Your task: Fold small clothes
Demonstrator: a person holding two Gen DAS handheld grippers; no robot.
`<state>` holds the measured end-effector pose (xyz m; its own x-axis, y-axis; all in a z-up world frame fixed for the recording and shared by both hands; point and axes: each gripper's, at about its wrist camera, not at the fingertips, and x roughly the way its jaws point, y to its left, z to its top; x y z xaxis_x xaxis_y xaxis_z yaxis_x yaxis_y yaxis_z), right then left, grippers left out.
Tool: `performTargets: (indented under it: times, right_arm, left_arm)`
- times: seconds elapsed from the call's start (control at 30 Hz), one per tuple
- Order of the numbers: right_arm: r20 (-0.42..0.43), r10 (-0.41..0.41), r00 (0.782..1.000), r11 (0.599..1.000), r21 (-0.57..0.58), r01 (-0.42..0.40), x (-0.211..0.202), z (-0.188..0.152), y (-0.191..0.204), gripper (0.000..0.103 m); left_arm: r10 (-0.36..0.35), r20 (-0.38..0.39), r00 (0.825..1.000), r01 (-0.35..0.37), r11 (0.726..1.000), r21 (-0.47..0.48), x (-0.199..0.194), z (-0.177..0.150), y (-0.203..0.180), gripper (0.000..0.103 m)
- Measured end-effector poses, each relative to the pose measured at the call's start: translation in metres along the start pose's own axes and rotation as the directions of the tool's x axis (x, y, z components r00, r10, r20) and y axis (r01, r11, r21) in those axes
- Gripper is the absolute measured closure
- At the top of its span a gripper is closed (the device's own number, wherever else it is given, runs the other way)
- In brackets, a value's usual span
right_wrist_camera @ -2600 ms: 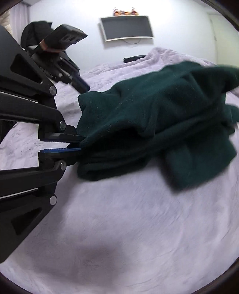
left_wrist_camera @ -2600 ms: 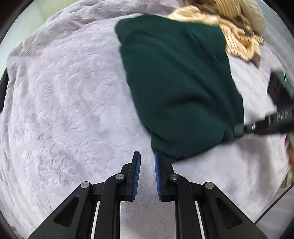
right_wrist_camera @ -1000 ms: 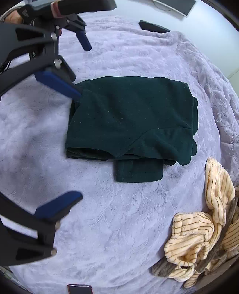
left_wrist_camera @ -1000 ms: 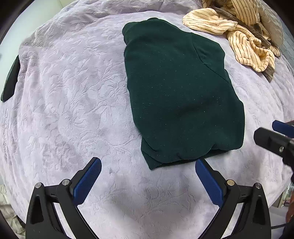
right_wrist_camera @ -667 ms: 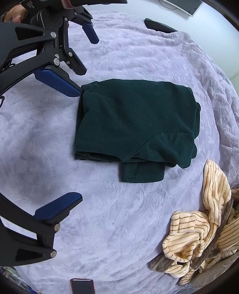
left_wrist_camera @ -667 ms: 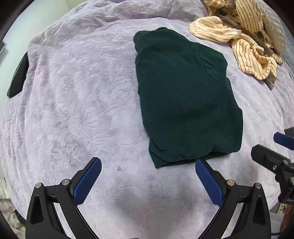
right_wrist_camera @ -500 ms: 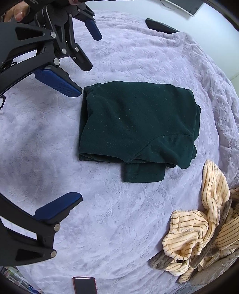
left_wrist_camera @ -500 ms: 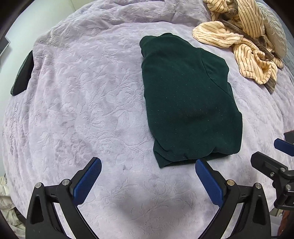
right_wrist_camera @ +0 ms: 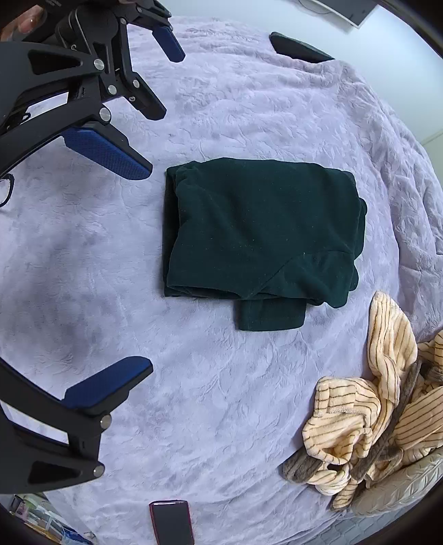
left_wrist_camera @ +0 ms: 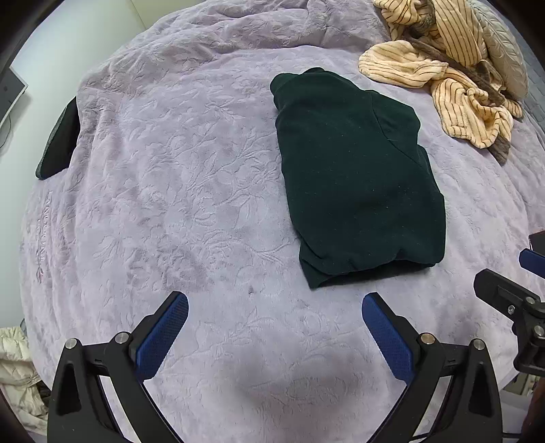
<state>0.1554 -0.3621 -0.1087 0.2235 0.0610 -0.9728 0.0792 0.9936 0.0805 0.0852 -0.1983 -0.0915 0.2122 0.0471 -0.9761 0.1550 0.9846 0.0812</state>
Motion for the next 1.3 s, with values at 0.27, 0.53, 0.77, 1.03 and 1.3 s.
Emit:
performTargets:
  times: [0.27,0.53,0.77,1.03,1.3]
  right_arm:
    - [0.003,-0.008,1.0,1.0,0.001,0.008,-0.004,-0.002,0.004,0.0]
    - [-0.015,-0.012,1.0,1.0,-0.014,0.011,0.004,-0.007,0.013,0.0]
    - [-0.156,0.048,0.987,0.993,-0.095,-0.064,0.053,-0.03,0.066,0.0]
    - [-0.1,0.088,0.991,0.947,-0.3,-0.114,0.131,-0.02,0.209,0.0]
    - [0.109,0.076,0.991,0.948,-0.316,-0.038,0.206,0.013,0.289,0.0]
  left_arm:
    - [-0.007,-0.006,1.0,0.007,1.0,-0.006,-0.004,-0.007,0.007,0.0]
    - [0.008,-0.027,1.0,-0.008,1.0,-0.015,0.002,-0.018,0.024,0.0]
    - [0.024,-0.055,0.998,-0.03,0.994,-0.102,0.028,-0.054,0.105,0.0]
    - [0.231,0.018,0.973,-0.216,0.931,-0.295,0.071,-0.056,0.27,0.0]
    - [0.069,0.202,0.977,0.03,0.892,-0.451,0.167,-0.082,0.356,0.0]
